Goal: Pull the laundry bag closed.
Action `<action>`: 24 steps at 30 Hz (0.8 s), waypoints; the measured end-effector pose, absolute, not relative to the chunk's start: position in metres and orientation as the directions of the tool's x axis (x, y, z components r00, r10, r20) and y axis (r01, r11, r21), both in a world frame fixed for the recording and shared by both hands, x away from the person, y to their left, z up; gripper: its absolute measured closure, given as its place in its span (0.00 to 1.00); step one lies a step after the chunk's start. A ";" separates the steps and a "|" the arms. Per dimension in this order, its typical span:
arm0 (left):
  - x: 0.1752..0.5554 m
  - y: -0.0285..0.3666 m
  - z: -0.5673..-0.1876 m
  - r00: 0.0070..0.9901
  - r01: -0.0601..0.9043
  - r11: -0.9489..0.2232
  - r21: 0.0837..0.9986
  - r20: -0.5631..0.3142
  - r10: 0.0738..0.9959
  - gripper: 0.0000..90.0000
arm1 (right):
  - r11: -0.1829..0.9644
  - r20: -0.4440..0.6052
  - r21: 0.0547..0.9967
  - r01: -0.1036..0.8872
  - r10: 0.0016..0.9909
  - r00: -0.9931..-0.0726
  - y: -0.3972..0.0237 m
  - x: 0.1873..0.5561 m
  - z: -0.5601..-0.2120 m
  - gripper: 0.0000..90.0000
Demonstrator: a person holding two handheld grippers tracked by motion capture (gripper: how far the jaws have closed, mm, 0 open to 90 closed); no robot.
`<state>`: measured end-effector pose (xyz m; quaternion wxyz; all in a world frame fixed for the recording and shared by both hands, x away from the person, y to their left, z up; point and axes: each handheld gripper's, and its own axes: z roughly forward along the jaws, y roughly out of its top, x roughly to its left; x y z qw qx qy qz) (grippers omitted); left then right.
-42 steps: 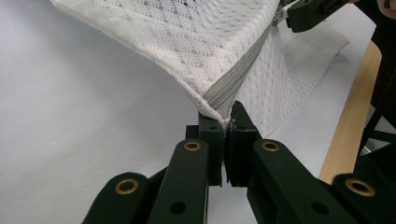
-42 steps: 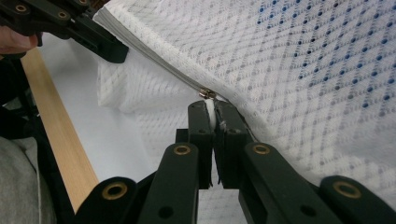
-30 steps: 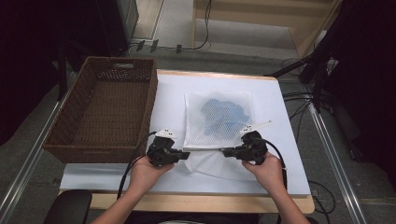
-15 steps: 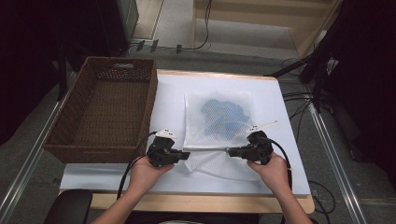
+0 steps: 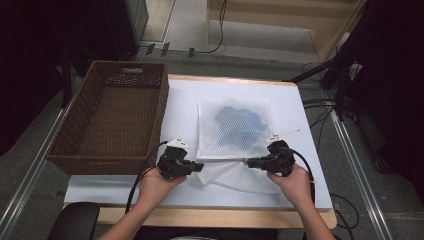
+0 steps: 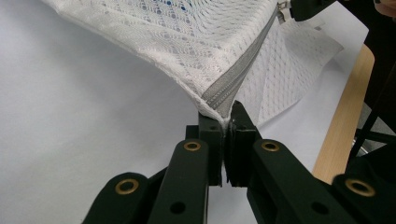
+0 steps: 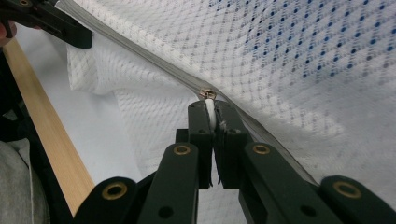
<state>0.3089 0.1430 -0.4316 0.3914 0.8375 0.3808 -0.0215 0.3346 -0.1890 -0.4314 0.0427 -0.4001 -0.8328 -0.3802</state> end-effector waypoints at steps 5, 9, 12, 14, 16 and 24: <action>0.308 0.147 -0.429 0.700 0.664 -0.389 0.638 -0.349 0.623 0.98 | 0.403 0.356 0.585 0.704 0.652 -0.669 -0.197 0.332 -0.435 0.98; 0.308 0.145 -0.430 0.705 0.661 -0.398 0.636 -0.346 0.619 0.98 | 0.394 0.357 0.582 0.711 0.662 -0.659 -0.201 0.330 -0.433 0.98; 0.307 0.145 -0.430 0.706 0.659 -0.397 0.639 -0.344 0.619 0.98 | 0.391 0.359 0.588 0.708 0.659 -0.661 -0.203 0.329 -0.432 0.98; 0.307 0.145 -0.430 0.706 0.660 -0.398 0.638 -0.344 0.619 0.98 | 0.391 0.358 0.590 0.707 0.658 -0.663 -0.203 0.328 -0.432 0.98; 0.307 0.146 -0.430 0.705 0.661 -0.395 0.639 -0.347 0.618 0.98 | 0.387 0.361 0.592 0.707 0.657 -0.662 -0.205 0.326 -0.432 0.98; 0.307 0.144 -0.430 0.710 0.657 -0.401 0.639 -0.344 0.614 0.98 | 0.382 0.368 0.588 0.714 0.659 -0.656 -0.208 0.323 -0.434 0.98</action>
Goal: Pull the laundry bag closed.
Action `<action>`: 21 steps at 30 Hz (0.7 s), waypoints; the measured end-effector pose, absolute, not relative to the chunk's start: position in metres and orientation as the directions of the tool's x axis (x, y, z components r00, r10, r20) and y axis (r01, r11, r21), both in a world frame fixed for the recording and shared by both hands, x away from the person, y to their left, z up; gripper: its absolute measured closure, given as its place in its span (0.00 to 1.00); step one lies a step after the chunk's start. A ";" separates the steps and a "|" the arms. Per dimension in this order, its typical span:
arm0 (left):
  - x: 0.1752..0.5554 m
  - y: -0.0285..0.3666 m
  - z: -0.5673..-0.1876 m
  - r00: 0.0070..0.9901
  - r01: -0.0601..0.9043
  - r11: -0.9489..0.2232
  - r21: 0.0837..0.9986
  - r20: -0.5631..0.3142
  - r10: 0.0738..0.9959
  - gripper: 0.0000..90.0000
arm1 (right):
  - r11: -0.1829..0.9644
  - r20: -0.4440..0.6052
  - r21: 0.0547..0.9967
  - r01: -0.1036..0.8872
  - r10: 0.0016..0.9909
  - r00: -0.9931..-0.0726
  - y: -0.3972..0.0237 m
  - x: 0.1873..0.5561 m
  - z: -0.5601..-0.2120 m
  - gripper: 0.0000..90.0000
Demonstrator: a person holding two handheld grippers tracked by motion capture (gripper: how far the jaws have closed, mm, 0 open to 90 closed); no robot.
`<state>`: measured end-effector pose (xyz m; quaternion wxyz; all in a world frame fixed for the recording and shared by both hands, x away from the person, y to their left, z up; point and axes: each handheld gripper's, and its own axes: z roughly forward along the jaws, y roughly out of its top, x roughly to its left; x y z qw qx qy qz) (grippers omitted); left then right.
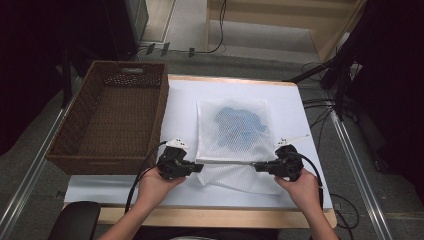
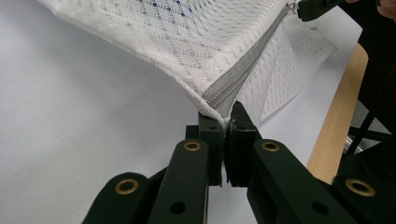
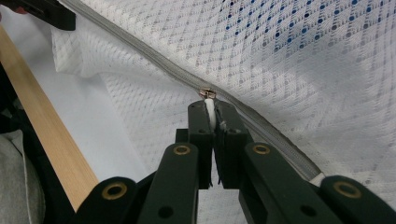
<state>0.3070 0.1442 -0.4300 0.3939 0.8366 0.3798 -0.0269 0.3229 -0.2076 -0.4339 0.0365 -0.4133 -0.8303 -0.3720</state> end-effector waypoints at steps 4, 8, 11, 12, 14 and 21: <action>0.307 0.144 -0.430 0.712 0.656 -0.405 0.637 -0.343 0.614 0.98 | 0.377 0.369 0.593 0.712 0.659 -0.656 -0.209 0.323 -0.433 0.98; 0.307 0.144 -0.430 0.711 0.657 -0.406 0.635 -0.344 0.613 0.98 | 0.375 0.367 0.592 0.713 0.662 -0.653 -0.209 0.323 -0.433 0.98; 0.307 0.144 -0.430 0.708 0.660 -0.402 0.634 -0.348 0.615 0.98 | 0.375 0.366 0.591 0.714 0.664 -0.652 -0.210 0.323 -0.433 0.98; 0.307 0.145 -0.430 0.707 0.661 -0.400 0.635 -0.348 0.616 0.98 | 0.365 0.373 0.592 0.718 0.666 -0.646 -0.211 0.324 -0.433 0.98; 0.307 0.145 -0.430 0.705 0.662 -0.397 0.636 -0.350 0.616 0.98 | 0.365 0.371 0.590 0.720 0.669 -0.644 -0.213 0.324 -0.433 0.98; 0.308 0.146 -0.429 0.705 0.663 -0.395 0.636 -0.352 0.616 0.98 | 0.359 0.342 0.586 0.727 0.704 -0.623 -0.224 0.326 -0.432 0.98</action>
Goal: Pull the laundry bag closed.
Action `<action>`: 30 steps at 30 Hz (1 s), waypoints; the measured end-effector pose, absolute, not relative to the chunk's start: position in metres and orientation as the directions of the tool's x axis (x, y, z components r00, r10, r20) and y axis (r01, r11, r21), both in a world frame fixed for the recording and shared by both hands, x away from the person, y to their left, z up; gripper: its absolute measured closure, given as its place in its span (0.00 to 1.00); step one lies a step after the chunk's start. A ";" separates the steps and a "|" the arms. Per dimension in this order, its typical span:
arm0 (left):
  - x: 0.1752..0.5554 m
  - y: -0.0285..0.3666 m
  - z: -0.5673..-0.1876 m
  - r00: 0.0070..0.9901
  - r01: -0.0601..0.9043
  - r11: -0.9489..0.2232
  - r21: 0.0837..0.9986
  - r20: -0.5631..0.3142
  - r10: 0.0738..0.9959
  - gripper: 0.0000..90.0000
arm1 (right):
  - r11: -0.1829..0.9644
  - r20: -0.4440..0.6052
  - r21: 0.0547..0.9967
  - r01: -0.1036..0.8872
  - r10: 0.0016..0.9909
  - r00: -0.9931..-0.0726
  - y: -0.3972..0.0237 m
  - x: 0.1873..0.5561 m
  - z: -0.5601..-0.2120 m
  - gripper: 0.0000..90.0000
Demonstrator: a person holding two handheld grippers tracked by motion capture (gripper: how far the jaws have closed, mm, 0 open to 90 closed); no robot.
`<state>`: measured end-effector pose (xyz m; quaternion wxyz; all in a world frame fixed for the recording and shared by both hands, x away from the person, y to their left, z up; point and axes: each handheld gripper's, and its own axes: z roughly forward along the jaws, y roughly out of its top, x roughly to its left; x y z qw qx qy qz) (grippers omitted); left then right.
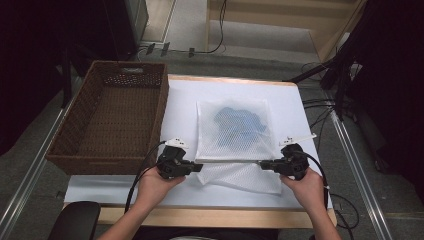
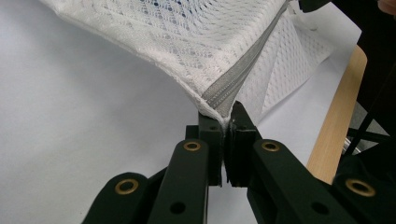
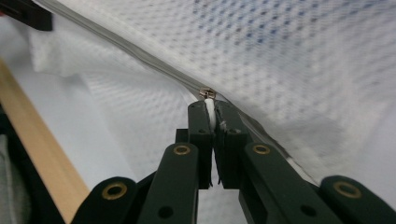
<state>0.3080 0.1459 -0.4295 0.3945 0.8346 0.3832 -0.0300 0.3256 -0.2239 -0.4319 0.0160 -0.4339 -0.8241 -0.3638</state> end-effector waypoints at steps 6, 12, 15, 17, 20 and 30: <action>0.308 0.148 -0.429 0.704 0.663 -0.393 0.637 -0.352 0.617 0.98 | 0.337 0.357 0.585 0.738 0.710 -0.607 -0.233 0.325 -0.432 0.98; 0.308 0.147 -0.429 0.706 0.662 -0.394 0.638 -0.353 0.615 0.98 | 0.335 0.360 0.586 0.738 0.708 -0.607 -0.234 0.325 -0.430 0.98; 0.308 0.147 -0.430 0.706 0.663 -0.395 0.636 -0.354 0.614 0.98 | 0.331 0.358 0.586 0.740 0.713 -0.603 -0.235 0.325 -0.429 0.98; 0.308 0.147 -0.430 0.705 0.663 -0.395 0.637 -0.353 0.614 0.98 | 0.329 0.361 0.586 0.741 0.712 -0.602 -0.235 0.324 -0.430 0.98; 0.309 0.147 -0.429 0.704 0.664 -0.393 0.636 -0.355 0.615 0.98 | 0.331 0.362 0.587 0.739 0.709 -0.605 -0.236 0.324 -0.429 0.98; 0.309 0.147 -0.430 0.702 0.668 -0.394 0.632 -0.357 0.617 0.98 | 0.291 0.366 0.584 0.758 0.739 -0.566 -0.258 0.320 -0.429 0.98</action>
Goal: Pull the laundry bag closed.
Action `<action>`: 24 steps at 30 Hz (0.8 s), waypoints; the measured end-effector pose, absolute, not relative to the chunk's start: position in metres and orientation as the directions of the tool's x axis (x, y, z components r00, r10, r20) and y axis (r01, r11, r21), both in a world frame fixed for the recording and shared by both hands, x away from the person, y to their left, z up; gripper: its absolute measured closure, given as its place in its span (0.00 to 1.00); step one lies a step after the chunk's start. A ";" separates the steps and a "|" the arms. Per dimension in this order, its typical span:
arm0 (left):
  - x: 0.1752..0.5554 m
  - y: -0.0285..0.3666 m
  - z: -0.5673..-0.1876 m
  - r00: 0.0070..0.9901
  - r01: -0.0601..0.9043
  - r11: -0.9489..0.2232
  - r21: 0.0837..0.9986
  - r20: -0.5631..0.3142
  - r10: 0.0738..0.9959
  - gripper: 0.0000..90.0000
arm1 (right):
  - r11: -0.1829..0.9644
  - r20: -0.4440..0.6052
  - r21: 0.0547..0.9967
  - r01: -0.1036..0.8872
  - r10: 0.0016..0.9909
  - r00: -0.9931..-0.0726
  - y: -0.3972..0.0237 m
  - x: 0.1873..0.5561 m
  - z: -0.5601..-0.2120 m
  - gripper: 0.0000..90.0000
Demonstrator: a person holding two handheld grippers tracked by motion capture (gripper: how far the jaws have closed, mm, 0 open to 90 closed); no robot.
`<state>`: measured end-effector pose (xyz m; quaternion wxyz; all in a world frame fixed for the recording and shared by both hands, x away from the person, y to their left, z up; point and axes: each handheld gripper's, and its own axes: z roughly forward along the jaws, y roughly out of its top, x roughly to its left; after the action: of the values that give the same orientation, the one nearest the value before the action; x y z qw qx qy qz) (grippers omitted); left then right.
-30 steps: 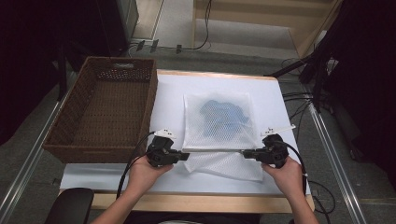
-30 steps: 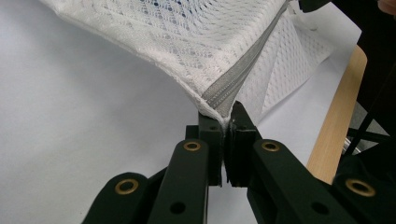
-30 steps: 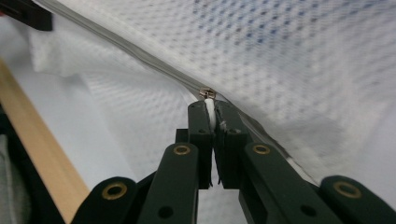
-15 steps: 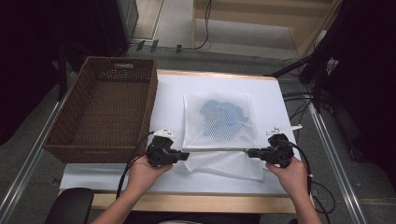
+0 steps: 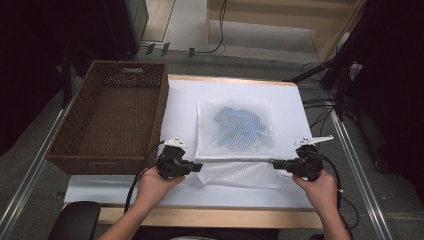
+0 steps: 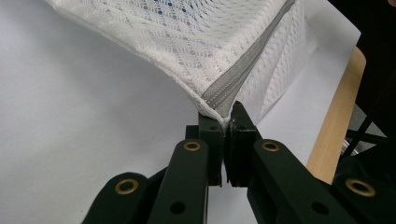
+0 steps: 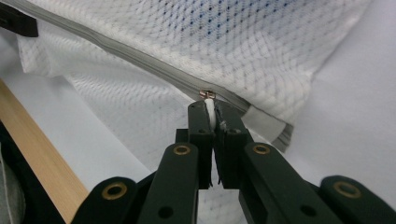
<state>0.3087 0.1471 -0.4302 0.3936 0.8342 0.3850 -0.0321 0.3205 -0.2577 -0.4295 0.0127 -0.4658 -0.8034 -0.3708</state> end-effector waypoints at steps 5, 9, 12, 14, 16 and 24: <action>0.309 0.148 -0.430 0.700 0.668 -0.393 0.632 -0.356 0.619 0.98 | 0.294 0.363 0.583 0.758 0.740 -0.566 -0.257 0.321 -0.430 0.98; 0.309 0.148 -0.430 0.699 0.669 -0.391 0.632 -0.356 0.620 0.98 | 0.293 0.367 0.578 0.761 0.740 -0.564 -0.257 0.321 -0.431 0.98; 0.309 0.148 -0.431 0.698 0.670 -0.391 0.631 -0.356 0.622 0.98 | 0.295 0.369 0.577 0.762 0.738 -0.565 -0.257 0.321 -0.431 0.98; 0.310 0.148 -0.432 0.696 0.672 -0.388 0.631 -0.359 0.622 0.98 | 0.292 0.373 0.577 0.762 0.736 -0.565 -0.257 0.321 -0.431 0.98; 0.310 0.147 -0.433 0.696 0.672 -0.393 0.628 -0.354 0.625 0.98 | 0.295 0.373 0.575 0.763 0.736 -0.566 -0.258 0.322 -0.431 0.98; 0.311 0.148 -0.435 0.695 0.670 -0.401 0.624 -0.338 0.635 0.98 | 0.298 0.354 0.566 0.768 0.754 -0.554 -0.264 0.323 -0.434 0.98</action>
<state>0.3107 0.1484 -0.4347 0.3837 0.8367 0.3901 -0.0230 0.3230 -0.2644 -0.4339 0.0103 -0.4723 -0.8057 -0.3573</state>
